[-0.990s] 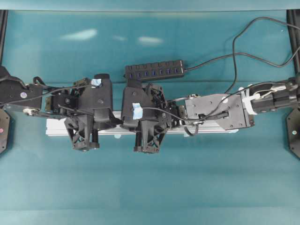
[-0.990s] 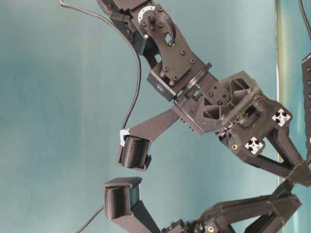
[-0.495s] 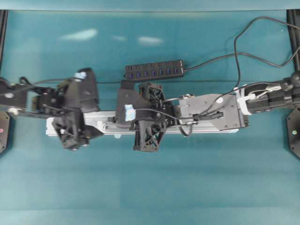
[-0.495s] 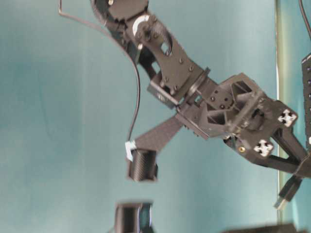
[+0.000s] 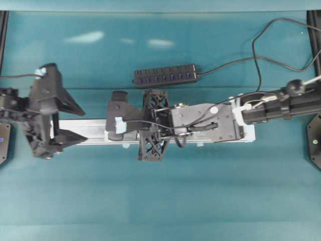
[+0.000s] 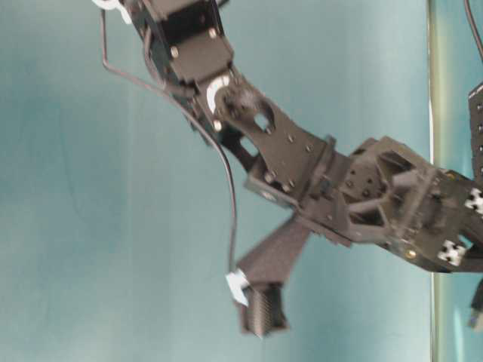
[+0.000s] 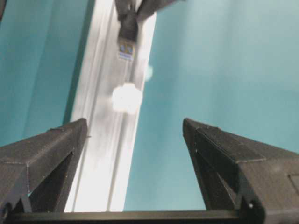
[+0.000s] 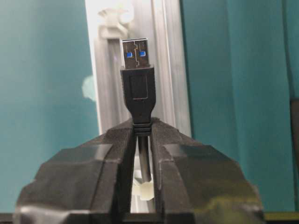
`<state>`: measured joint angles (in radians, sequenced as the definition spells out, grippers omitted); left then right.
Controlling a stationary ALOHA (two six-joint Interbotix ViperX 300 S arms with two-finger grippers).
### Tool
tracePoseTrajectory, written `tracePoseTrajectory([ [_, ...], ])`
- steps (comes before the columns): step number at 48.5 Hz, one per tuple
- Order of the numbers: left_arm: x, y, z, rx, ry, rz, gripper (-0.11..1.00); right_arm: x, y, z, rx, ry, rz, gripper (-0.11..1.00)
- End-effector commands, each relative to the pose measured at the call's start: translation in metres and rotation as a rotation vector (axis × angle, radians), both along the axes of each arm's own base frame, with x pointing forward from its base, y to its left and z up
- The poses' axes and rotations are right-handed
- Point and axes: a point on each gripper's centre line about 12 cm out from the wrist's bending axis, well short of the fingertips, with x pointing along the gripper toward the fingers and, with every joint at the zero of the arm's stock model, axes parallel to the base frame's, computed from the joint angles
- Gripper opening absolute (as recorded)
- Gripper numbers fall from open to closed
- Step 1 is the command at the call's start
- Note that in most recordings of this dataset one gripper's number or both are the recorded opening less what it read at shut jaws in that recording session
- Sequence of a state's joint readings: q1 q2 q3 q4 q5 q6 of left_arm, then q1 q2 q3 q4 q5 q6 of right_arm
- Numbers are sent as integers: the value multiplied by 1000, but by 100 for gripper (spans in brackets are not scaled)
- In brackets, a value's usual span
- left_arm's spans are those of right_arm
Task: Pass the USB cable through three rings with both arms.
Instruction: 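Push the plug through the leftmost ring with the right gripper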
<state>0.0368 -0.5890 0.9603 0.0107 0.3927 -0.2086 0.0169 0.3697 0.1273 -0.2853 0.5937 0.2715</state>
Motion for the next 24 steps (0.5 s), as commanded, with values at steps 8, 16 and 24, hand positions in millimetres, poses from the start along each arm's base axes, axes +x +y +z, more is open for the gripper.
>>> tracePoseTrajectory([
  [8,-10,-1,10,2,-1,-1,90,6,0,-2,-6,55,-14,-7],
  [16,-11,-1,10,2,-1,-1,90,12,3,-1,-10,62,-12,-7],
  [24,-12,-1,10,2,2,-1,90,12,8,-9,-10,76,-1,-7],
])
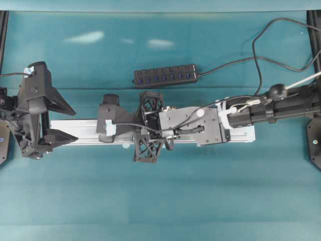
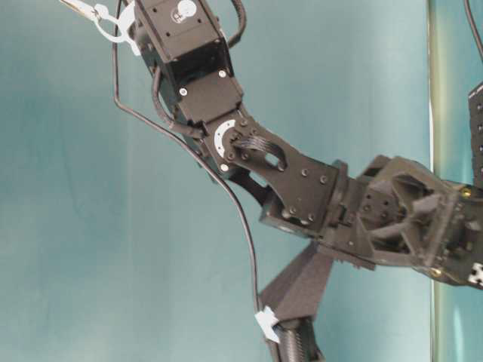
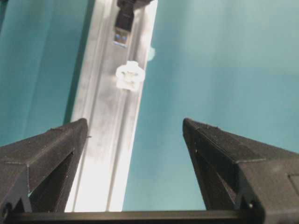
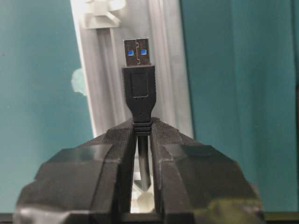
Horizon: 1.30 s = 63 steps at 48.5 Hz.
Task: Pass the USB cable through three rings with both arms.
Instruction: 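Push the plug through the leftmost ring with the right gripper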
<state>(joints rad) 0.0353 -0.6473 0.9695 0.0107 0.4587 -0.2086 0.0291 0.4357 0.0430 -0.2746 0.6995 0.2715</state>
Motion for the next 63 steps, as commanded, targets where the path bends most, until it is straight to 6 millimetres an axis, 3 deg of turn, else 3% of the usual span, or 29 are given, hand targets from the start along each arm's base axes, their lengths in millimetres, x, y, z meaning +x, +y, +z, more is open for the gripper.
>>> tracePoseTrajectory([
  [1,1,0,5,2,-15,0,90,2,4,1,-4,-6,18,-7],
  [25,-17,0,18,3,-92,6,90,8,6,2,-1,-27,23,-7],
  [63,-18,0,18,3,-92,6,90,18,12,13,-2,-42,28,-7],
])
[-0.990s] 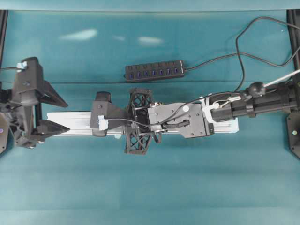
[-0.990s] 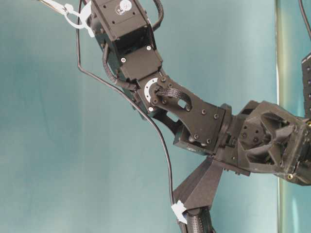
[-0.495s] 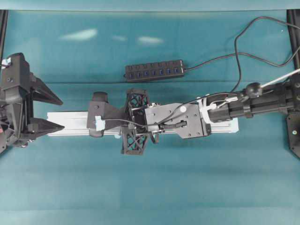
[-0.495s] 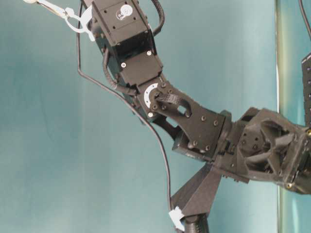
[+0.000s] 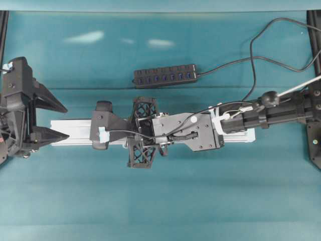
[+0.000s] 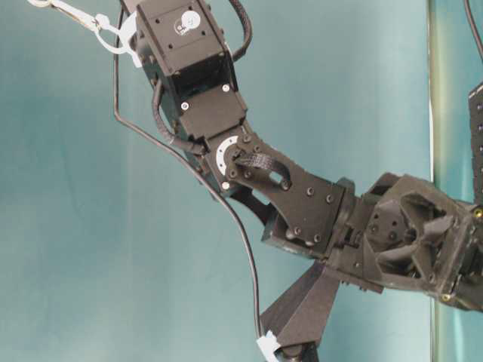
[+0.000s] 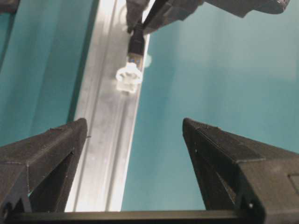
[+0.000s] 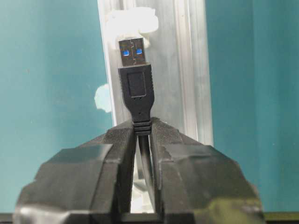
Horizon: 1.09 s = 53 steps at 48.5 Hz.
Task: Pass the USB cable through three rings with both arms.
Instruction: 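Push the plug through the leftmost ring with the right gripper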
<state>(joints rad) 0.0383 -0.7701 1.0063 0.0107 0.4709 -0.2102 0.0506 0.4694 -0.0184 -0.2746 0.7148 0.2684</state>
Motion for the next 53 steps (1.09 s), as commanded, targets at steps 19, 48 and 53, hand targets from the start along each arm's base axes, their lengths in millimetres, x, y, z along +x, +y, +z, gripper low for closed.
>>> tracePoseTrajectory([
  [19,-2,0,10,3,-43,0,89,9,-6,11,2,-47,-3,-7],
  [48,-2,0,8,3,-35,1,88,12,-2,2,2,-36,5,-7],
  [53,-2,0,8,3,-35,1,88,15,-1,3,5,-54,9,-7],
])
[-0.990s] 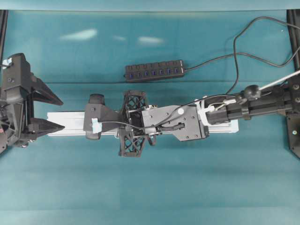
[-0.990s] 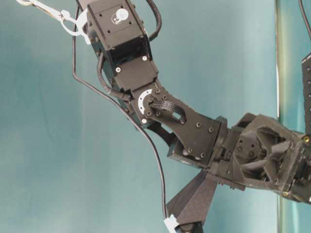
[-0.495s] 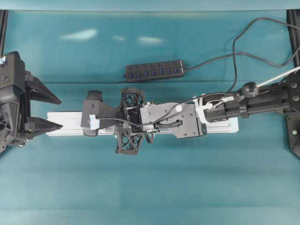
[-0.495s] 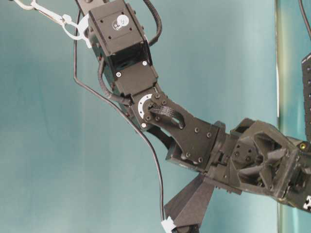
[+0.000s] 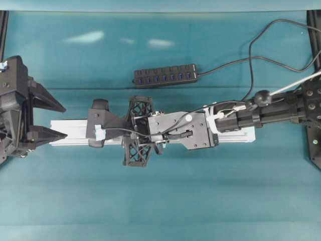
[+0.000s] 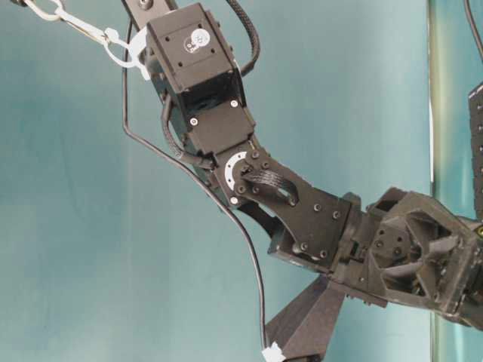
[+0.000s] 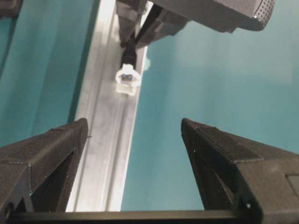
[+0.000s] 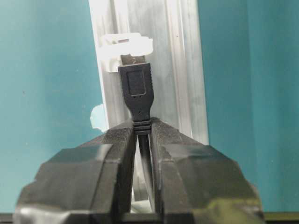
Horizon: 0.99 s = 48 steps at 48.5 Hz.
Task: Pass the USB cable through three rings with both arms.
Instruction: 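Push the plug through the leftmost ring with the right gripper, then grasp the plug past the leftmost ring with the left gripper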
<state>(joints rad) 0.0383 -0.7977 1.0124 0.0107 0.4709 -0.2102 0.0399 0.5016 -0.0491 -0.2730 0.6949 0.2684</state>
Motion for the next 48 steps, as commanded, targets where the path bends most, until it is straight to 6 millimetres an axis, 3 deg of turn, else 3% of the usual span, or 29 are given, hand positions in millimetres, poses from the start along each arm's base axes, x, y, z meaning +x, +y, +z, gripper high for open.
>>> tracePoseTrajectory([
  [1,2,0,4,2,-14,0,88,6,2,8,1,-40,14,-7],
  [36,5,0,2,2,-12,-4,88,24,4,18,14,-102,14,-7],
  [41,10,-2,-3,2,-12,-10,88,24,5,18,24,-109,11,-7],
  [48,17,-2,-25,0,-23,-12,88,25,6,19,55,-135,-2,-7],
])
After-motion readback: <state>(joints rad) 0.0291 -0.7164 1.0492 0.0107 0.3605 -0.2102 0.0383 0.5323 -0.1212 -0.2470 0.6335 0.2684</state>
